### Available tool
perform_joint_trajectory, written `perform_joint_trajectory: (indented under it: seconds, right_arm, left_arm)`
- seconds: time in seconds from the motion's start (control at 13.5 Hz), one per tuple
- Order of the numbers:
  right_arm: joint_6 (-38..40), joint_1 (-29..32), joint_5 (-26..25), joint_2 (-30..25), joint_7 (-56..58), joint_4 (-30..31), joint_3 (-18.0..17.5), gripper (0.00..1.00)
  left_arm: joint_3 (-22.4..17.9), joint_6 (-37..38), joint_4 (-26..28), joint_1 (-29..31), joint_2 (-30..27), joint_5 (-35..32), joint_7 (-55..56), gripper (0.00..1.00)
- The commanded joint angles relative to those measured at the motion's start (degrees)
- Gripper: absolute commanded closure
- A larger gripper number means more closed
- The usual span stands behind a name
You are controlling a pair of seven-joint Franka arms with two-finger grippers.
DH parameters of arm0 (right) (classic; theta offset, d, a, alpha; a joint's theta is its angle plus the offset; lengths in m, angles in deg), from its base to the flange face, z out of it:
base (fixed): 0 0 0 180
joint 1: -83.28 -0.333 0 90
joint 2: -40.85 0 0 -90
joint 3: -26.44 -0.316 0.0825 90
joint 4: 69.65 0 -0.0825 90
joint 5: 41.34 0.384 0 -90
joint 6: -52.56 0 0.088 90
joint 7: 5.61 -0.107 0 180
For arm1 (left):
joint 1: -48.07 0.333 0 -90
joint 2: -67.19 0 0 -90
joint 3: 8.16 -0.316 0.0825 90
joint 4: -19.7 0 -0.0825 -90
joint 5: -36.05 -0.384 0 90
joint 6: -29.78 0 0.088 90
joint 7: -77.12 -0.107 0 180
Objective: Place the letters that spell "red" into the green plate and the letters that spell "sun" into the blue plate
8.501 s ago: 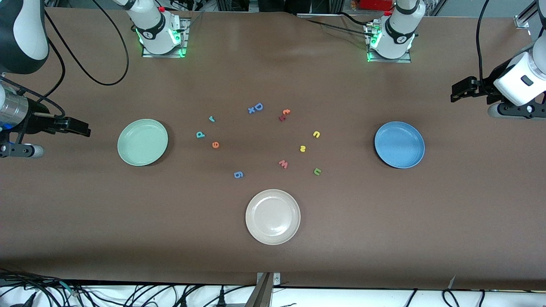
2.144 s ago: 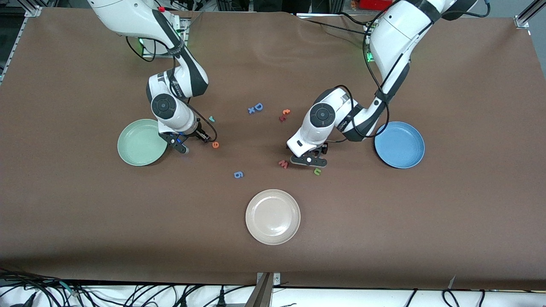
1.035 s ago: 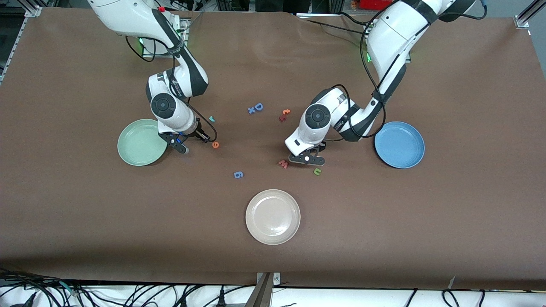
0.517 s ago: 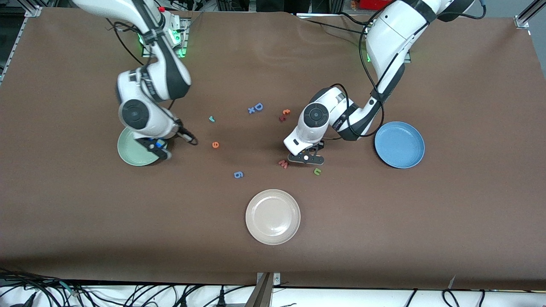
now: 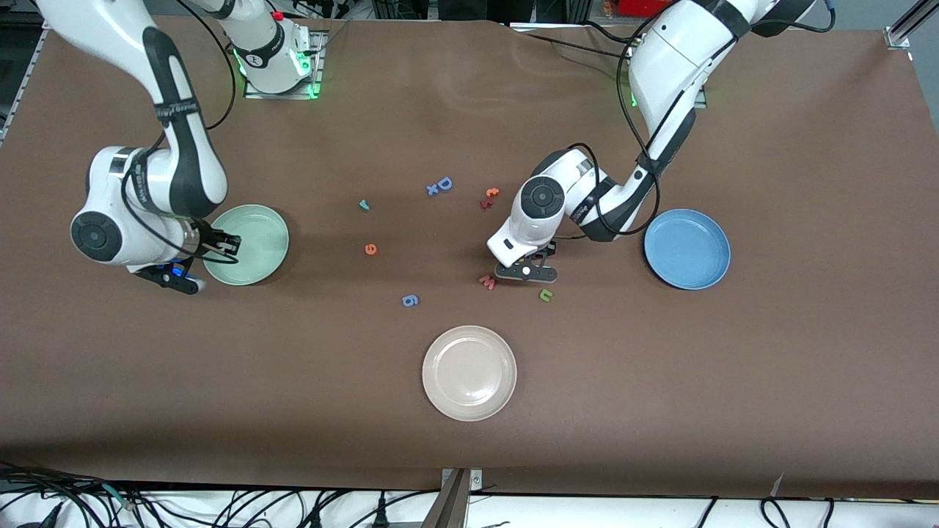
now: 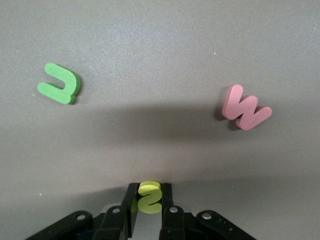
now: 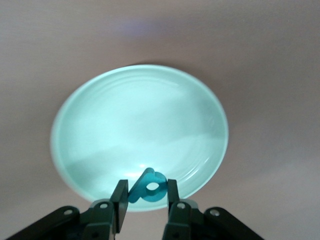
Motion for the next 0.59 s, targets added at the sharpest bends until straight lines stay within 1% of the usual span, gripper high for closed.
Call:
perform_joint_trajectory:
  seconds: [0.0, 0.07, 0.22, 0.3, 0.37, 0.44, 0.52]
  right_arm:
    - [-1.7, 1.7, 1.0, 3.7, 5.4, -0.5, -0.3, 0.96]
    - [-2.5, 2.3, 1.1, 5.1, 6.8, -0.5, -0.3, 0.96]
    - [-3.1, 3.0, 1.1, 5.8, 7.3, -0.4, -0.5, 0.94]
    - [-3.0, 3.0, 1.1, 5.8, 7.3, -0.5, -0.5, 0.75]
    - [-3.0, 3.0, 1.1, 5.8, 7.3, -0.5, -0.5, 0.33]
    - [-3.0, 2.9, 1.1, 5.5, 7.2, -0.6, -0.5, 0.03]
    - [-2.4, 2.8, 1.1, 4.8, 6.8, -0.9, -0.8, 0.01]
  left_arm:
    - [-0.3, 5.8, -1.6, 0.3, -0.5, -0.7, 0.9, 0.82]
    - [-0.2, 10.6, -3.6, 1.1, -0.9, -0.7, 0.6, 0.82]
    - [0.5, 20.3, -7.8, 2.6, -1.0, -0.2, -1.1, 0.83]
    - [0.6, 24.5, -9.1, 3.8, -1.5, 1.4, -4.1, 0.83]
    - [0.5, 28.3, -9.4, 5.1, -2.5, 3.2, -7.7, 0.83]
    - [0.5, 31.9, -9.3, 7.0, -3.6, 3.8, -11.4, 0.83]
    - [0.5, 35.3, -8.9, 8.8, -5.2, 3.8, -13.9, 0.83]
